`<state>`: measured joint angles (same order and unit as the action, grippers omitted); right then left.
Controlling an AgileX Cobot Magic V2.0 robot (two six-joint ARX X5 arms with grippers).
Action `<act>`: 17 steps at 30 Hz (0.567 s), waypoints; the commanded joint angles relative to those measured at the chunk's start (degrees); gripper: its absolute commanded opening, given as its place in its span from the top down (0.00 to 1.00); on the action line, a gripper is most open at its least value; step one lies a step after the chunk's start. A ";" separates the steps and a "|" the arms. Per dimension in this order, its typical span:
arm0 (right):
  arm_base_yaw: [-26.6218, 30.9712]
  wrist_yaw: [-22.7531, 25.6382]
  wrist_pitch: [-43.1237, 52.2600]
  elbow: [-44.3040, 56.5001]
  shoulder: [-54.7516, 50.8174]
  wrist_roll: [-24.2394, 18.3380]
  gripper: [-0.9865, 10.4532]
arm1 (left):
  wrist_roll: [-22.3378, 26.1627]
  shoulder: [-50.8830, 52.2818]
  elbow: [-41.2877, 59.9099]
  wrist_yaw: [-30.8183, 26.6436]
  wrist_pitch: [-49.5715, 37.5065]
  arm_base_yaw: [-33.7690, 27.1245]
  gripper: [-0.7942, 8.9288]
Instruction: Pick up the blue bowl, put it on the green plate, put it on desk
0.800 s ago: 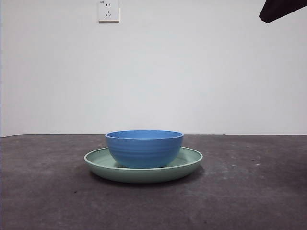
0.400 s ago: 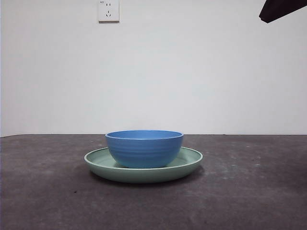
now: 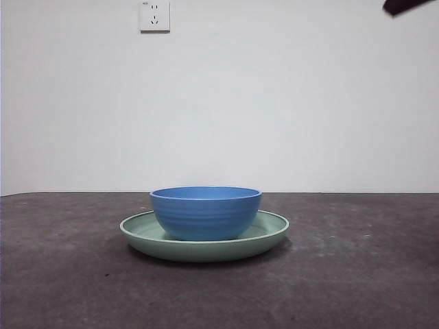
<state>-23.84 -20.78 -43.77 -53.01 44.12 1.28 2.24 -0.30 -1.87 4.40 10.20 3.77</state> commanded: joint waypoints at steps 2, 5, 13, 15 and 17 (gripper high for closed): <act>5.46 0.26 9.70 4.28 -5.81 -1.51 0.91 | -0.13 0.13 1.18 -0.02 0.46 -0.07 0.91; 10.32 0.85 17.07 9.62 -10.91 -1.51 0.91 | -0.13 0.13 1.18 -0.02 0.46 -0.07 0.91; 19.30 6.47 33.53 26.38 -24.59 -1.49 0.91 | -0.13 0.13 1.18 -0.02 0.46 -0.07 0.91; 20.24 8.33 36.13 29.97 -27.43 -1.49 0.91 | -0.13 0.13 1.18 -0.02 0.46 -0.07 0.91; 20.79 9.77 38.29 33.57 -30.38 -1.27 0.91 | -0.13 0.13 1.18 -0.02 0.46 -0.07 0.91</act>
<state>-3.14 -11.51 -6.55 -20.34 14.50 0.21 2.24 -0.30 -1.85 4.40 10.20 3.77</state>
